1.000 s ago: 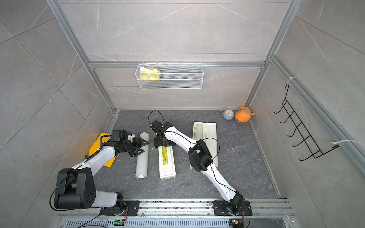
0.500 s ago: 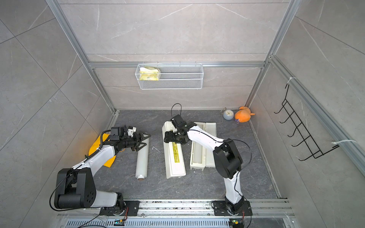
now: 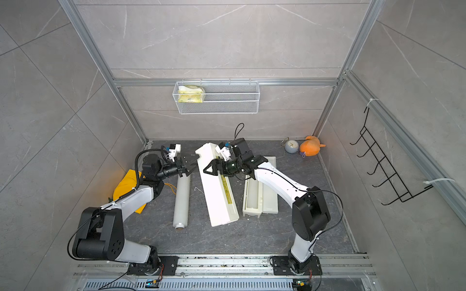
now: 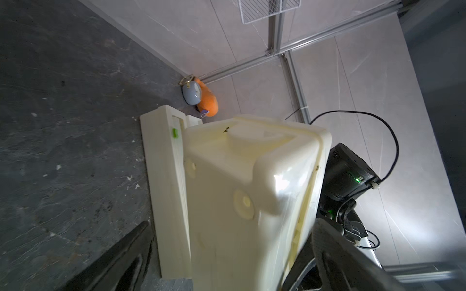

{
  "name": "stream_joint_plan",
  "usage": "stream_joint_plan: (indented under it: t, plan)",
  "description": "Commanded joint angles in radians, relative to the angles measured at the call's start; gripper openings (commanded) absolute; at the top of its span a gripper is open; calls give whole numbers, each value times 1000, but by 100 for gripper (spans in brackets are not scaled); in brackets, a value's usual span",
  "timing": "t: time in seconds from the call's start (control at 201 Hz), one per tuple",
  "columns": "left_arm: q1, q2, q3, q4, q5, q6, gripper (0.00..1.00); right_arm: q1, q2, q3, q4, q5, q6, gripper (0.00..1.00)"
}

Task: Put plastic wrap rolls into dispensers
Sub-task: Open the lid of the plastic wrap cutting box.

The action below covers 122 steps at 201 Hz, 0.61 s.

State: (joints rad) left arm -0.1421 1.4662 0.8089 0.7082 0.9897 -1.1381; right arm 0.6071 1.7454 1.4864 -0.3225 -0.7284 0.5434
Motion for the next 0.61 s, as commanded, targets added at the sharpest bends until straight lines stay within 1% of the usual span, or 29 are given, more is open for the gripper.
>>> stream_joint_plan:
  t: [0.0, 0.124, 0.239, 0.368, 0.523, 0.602]
  plan:
    - [-27, 9, 67, 186, 67, -58, 100, -3, -49, -8, 90, -116, 45, 87]
    - [-49, 24, 95, 174, 63, -55, 100, -3, -58, -20, 111, -137, 56, 86]
    - [-51, 32, 97, 169, 42, -55, 100, -2, -68, -32, 135, -154, 71, 86]
    - [-50, 39, 83, 252, 36, -103, 97, -3, -75, -42, 162, -172, 88, 86]
    - [-51, 52, 101, 245, 42, -106, 100, -2, -76, -47, 193, -204, 99, 86]
    - [-50, 64, 111, 274, 44, -118, 100, -1, -75, -49, 209, -220, 110, 86]
